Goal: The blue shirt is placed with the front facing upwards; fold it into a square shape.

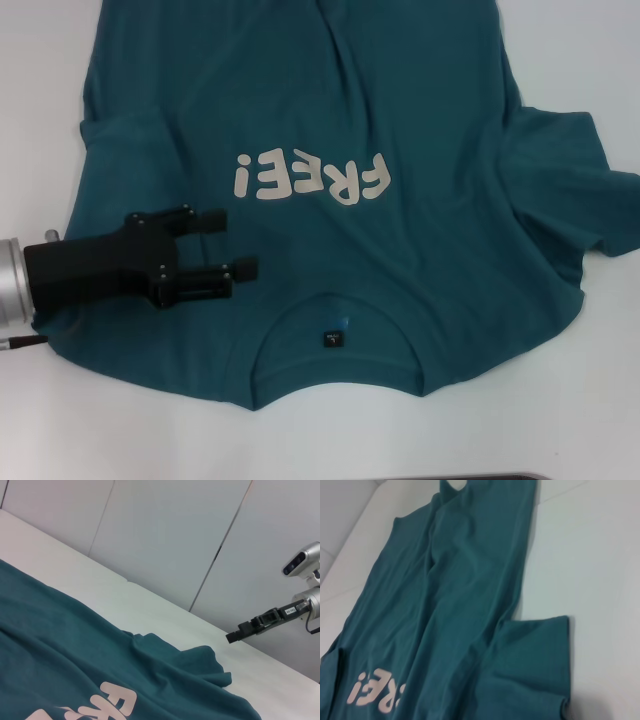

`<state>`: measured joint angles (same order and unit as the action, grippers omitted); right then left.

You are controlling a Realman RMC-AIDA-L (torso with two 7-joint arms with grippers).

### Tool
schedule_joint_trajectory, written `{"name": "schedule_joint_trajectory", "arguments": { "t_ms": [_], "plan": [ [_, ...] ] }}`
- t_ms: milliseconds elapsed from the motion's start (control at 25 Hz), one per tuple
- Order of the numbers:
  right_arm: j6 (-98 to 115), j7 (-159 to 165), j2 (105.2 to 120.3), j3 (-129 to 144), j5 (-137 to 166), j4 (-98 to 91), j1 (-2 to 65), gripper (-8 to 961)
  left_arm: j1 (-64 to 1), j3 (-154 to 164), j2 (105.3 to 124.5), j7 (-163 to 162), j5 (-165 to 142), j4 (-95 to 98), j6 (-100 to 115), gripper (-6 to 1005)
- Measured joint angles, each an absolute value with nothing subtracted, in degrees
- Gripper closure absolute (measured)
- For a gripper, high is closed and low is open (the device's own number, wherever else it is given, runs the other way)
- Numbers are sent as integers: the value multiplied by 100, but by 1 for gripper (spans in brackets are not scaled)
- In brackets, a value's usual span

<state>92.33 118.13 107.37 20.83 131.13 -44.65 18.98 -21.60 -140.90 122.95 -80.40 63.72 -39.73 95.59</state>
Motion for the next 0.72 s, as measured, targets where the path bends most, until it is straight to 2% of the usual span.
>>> {"name": "schedule_joint_trajectory", "arguments": {
  "t_ms": [200, 720],
  "plan": [
    [9049, 11950, 10749, 2110, 13115, -4463, 1999, 131, -2175, -14098, 12295, -8060, 6371, -3983, 9556, 125],
    [8449, 11977, 11116, 2153, 13640, -4323, 2406, 149, -2172, -14072, 12269, -8090, 6371, -3955, 9427, 126]
  ]
}}
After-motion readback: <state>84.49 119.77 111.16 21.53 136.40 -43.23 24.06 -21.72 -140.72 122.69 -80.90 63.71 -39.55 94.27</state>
